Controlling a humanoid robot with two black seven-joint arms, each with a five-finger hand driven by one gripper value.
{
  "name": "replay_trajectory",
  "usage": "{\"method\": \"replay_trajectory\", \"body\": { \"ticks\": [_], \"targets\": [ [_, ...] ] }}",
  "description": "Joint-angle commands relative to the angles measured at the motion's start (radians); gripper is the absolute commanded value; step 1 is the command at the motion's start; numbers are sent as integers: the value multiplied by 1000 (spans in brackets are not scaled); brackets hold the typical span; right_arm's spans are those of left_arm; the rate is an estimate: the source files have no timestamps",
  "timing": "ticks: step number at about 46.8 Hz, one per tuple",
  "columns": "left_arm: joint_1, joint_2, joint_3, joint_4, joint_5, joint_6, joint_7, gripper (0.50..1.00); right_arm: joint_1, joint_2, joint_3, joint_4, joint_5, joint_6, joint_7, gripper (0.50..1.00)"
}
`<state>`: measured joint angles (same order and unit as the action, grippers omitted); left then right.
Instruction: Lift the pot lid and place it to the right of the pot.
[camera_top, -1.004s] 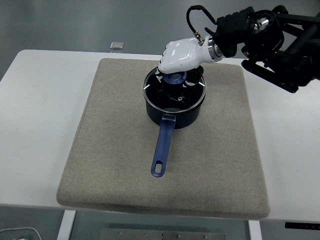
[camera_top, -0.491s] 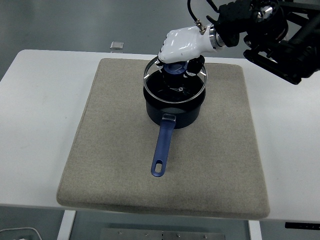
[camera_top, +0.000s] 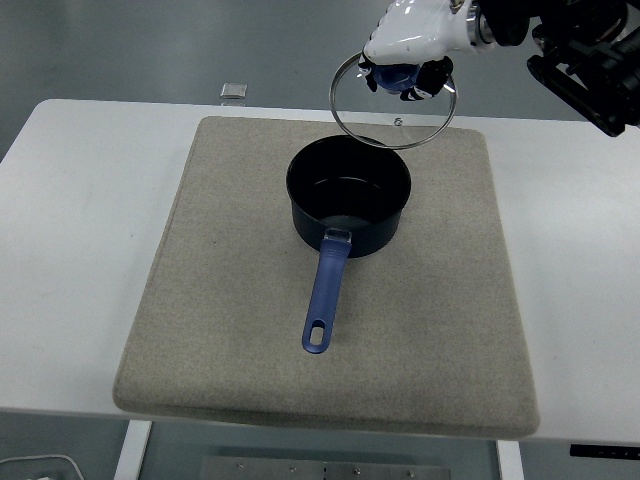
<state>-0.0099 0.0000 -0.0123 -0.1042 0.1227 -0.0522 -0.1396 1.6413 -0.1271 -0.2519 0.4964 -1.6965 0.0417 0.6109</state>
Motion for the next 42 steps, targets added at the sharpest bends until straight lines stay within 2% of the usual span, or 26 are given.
{"method": "replay_trajectory", "body": {
  "ticks": [1,17,42],
  "targets": [
    [1,0,0,0,0,0,0,1000,-6,1,-1,-30,0,3,0,500],
    [1,0,0,0,0,0,0,1000,-57,-6,-10,-139,-5,-6,0,500],
    [-1,0,0,0,0,0,0,1000,-135,-16,-17,-141,-8,-14,0,500]
  ]
}}
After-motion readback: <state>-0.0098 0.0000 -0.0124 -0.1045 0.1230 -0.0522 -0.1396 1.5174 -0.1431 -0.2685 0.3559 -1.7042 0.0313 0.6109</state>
